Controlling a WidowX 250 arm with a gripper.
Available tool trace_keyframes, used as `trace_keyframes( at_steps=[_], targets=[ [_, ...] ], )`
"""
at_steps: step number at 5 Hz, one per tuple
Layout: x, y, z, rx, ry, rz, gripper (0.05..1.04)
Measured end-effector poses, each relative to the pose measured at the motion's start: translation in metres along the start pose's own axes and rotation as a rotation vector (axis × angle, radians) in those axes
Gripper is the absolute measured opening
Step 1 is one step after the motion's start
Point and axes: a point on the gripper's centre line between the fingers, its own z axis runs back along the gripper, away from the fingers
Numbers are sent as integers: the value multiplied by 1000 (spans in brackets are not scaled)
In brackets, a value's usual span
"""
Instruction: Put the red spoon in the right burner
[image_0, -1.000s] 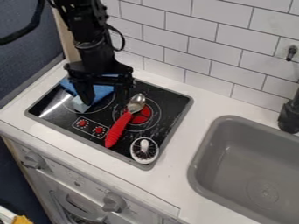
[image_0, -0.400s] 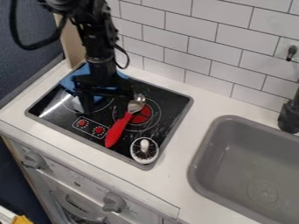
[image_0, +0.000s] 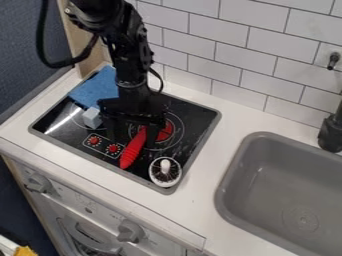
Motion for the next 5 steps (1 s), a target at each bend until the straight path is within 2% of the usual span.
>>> trace_keyframes(
  at_steps=[1, 2, 3, 4, 5],
  targets=[
    [5, -1, -15, 20, 28, 0, 1000],
    [8, -3, -20, 34, 36, 8, 972],
    [11, -10, -21, 50, 23, -12, 677],
    [13, -10, -20, 47, 15, -8, 434],
    [11, -12, -19, 11, 36, 11, 385]
  ],
)
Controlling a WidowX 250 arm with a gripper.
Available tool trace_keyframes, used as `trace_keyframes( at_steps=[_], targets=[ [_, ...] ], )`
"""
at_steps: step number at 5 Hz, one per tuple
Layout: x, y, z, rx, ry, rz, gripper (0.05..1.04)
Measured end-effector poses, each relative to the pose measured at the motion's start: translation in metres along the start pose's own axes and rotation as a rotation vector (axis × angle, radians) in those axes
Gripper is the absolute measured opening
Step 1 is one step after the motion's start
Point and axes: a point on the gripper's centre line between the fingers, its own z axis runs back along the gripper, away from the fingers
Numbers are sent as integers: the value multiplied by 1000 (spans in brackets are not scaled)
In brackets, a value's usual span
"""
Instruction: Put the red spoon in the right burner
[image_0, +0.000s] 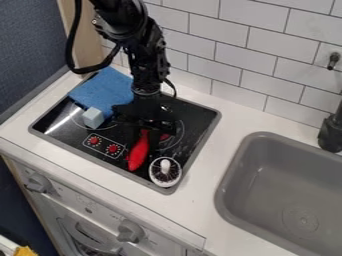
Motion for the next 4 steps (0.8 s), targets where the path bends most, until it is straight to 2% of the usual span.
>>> trace_keyframes(
  at_steps=[1, 2, 3, 4],
  targets=[
    [-4, 3, 2, -47, 41, 48, 381],
    [-1, 6, 29, -139, 5, 67, 381],
    [-10, 1, 47, -202, 16, 78, 381],
    [-20, 4, 53, -256, 75, 107, 379]
  ],
)
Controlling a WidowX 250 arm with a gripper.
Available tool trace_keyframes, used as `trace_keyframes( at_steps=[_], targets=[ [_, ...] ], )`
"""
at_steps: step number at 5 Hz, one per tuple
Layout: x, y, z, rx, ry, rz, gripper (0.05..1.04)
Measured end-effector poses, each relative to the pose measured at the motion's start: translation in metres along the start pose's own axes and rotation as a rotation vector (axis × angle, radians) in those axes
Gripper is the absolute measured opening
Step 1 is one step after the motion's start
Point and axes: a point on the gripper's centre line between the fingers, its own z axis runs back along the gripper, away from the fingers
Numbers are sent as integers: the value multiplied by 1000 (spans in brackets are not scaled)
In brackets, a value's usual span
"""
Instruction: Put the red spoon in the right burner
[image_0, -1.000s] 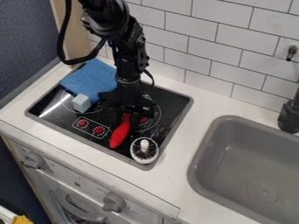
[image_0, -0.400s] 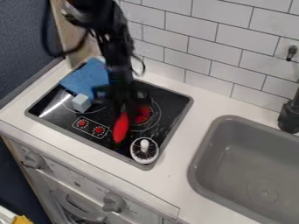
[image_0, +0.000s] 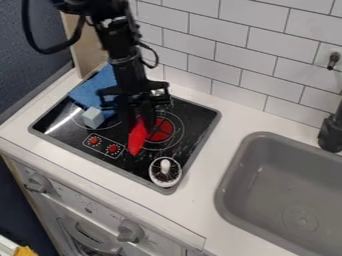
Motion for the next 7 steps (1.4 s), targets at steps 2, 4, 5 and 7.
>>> trace_keyframes(
  at_steps=[2, 4, 5, 7],
  targets=[
    [-23, 27, -1, -11, 144, 174, 378],
    [-27, 51, -27, 8, 244, 290, 378],
    [-17, 56, -33, 30, 250, 299, 378],
    [-5, 74, -25, 16, 220, 380, 378]
  ],
)
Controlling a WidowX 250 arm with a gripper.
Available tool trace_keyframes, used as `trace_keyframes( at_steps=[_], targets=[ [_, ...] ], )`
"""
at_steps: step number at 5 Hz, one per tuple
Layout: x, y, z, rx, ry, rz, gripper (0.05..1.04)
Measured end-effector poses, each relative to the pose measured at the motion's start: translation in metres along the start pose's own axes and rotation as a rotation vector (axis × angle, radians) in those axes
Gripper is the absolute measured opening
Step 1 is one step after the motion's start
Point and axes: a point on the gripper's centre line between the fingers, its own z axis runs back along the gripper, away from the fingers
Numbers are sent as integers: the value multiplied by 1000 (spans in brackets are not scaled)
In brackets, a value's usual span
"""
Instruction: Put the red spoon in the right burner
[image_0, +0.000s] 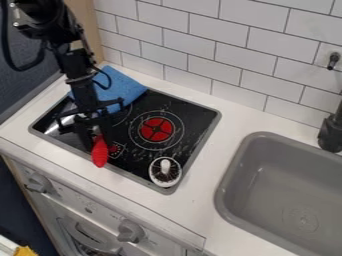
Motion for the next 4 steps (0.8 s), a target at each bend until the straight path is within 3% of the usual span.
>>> trace_keyframes(
  at_steps=[2, 4],
  targets=[
    [19, 18, 17, -49, -34, 103, 378],
    [50, 40, 10, -19, -40, 235, 378]
  ],
)
